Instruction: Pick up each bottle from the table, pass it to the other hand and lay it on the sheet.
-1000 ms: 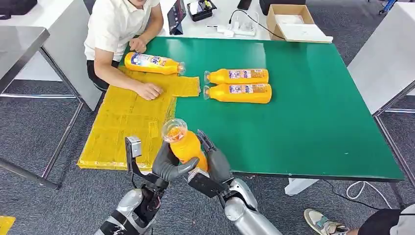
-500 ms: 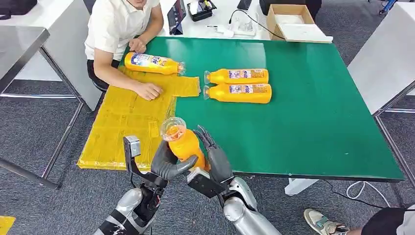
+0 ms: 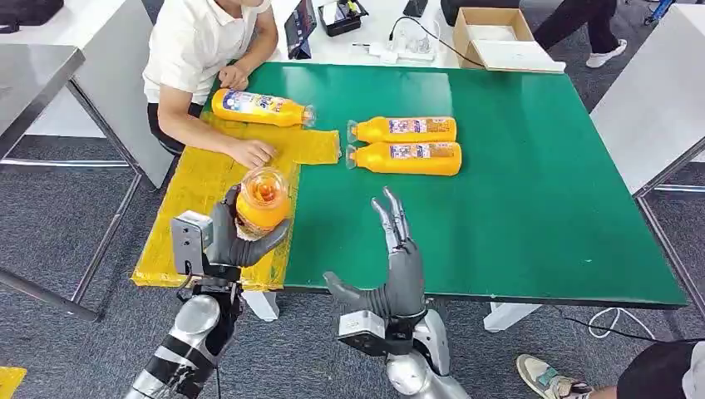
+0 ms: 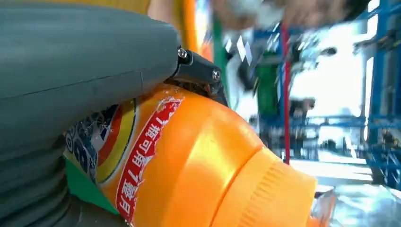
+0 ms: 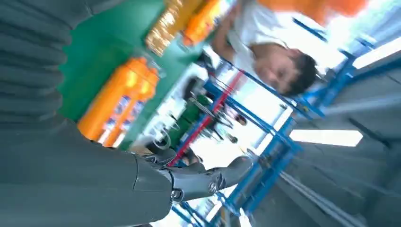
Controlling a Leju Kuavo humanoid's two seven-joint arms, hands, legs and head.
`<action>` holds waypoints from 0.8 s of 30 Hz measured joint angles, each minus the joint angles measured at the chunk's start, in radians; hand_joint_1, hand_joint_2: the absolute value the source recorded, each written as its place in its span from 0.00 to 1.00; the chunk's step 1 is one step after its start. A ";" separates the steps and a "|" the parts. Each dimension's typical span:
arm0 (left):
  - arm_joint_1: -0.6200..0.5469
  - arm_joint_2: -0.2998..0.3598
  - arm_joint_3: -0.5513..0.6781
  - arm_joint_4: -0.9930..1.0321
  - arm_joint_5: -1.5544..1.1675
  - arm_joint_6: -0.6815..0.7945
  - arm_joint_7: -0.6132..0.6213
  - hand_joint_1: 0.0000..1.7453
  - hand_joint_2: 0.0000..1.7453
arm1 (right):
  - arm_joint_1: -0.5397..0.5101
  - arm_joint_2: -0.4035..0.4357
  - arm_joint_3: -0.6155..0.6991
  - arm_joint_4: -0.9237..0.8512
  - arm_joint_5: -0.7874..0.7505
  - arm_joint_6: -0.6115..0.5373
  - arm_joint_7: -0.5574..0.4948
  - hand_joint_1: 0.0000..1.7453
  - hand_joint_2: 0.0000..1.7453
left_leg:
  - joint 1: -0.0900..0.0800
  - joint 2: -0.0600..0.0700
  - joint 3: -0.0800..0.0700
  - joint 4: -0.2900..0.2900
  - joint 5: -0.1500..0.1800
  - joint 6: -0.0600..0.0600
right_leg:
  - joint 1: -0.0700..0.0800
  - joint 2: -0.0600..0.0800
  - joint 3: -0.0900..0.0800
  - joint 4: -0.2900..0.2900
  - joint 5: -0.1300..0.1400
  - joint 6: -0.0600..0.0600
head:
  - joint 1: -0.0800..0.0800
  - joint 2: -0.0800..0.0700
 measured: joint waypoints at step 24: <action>-0.265 0.044 0.064 0.363 -0.583 0.142 0.180 1.00 1.00 | 0.069 0.060 -0.124 -0.141 -0.098 0.000 -0.076 0.00 0.00 | 0.000 0.000 0.000 0.000 0.002 -0.001 | 0.000 0.000 0.000 0.001 0.001 0.000 | -0.001 0.000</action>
